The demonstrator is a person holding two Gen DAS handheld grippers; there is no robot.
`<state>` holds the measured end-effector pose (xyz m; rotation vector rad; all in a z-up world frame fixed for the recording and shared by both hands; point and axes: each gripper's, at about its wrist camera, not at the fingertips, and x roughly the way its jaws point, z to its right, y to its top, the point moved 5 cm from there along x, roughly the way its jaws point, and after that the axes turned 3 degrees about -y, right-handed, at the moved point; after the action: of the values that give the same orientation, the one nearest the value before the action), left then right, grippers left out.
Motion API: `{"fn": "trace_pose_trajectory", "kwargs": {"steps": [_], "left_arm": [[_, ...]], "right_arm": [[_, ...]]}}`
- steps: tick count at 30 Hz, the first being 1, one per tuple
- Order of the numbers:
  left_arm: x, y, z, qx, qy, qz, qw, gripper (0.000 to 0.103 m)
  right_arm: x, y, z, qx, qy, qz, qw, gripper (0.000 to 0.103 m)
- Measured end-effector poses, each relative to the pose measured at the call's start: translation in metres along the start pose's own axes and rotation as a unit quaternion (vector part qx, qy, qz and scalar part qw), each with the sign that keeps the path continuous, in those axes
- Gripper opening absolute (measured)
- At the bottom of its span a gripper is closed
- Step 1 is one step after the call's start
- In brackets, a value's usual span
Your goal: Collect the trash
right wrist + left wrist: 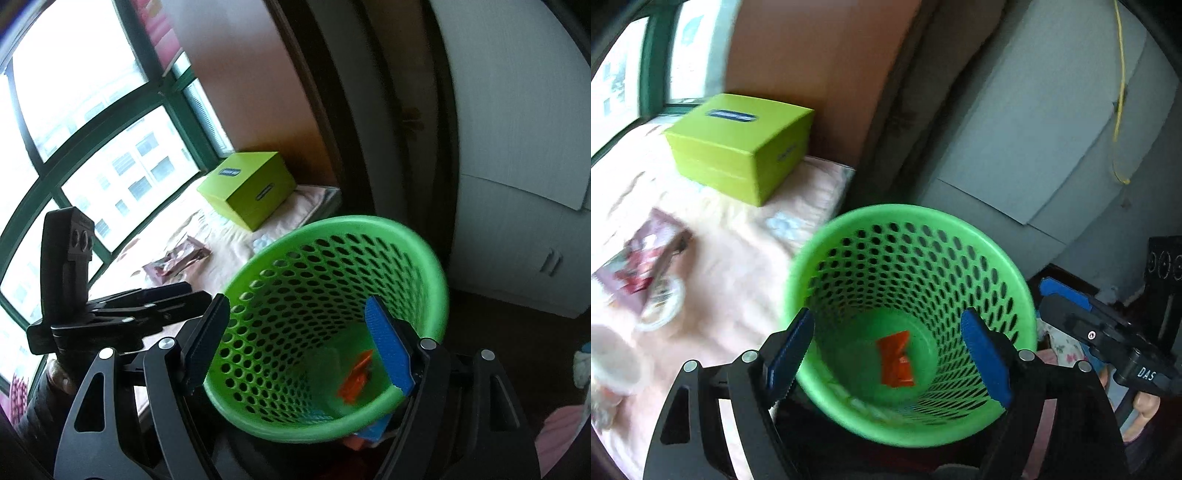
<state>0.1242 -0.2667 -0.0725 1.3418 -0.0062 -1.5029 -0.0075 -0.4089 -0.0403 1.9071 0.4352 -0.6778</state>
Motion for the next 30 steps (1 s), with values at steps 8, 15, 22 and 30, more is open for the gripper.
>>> {"fn": "trace_pose_trajectory", "kwargs": {"steps": [8, 15, 22, 30], "left_arm": [[-0.058, -0.016, -0.056, -0.044, 0.082, 0.039, 0.9949, 0.079], [-0.114, -0.046, -0.124, -0.111, 0.172, 0.070, 0.9763, 0.079], [-0.148, -0.083, -0.182, -0.176, 0.234, 0.078, 0.9530, 0.079], [-0.150, -0.116, -0.228, -0.209, 0.282, 0.057, 0.9348, 0.079]], "right_arm": [[0.015, 0.002, -0.043, -0.029, 0.039, -0.013, 0.999, 0.076], [0.030, 0.002, -0.084, -0.057, 0.074, -0.025, 0.995, 0.076], [0.047, -0.002, -0.124, -0.087, 0.104, -0.040, 0.990, 0.076], [0.064, -0.006, -0.156, -0.108, 0.126, -0.057, 0.984, 0.076]]}}
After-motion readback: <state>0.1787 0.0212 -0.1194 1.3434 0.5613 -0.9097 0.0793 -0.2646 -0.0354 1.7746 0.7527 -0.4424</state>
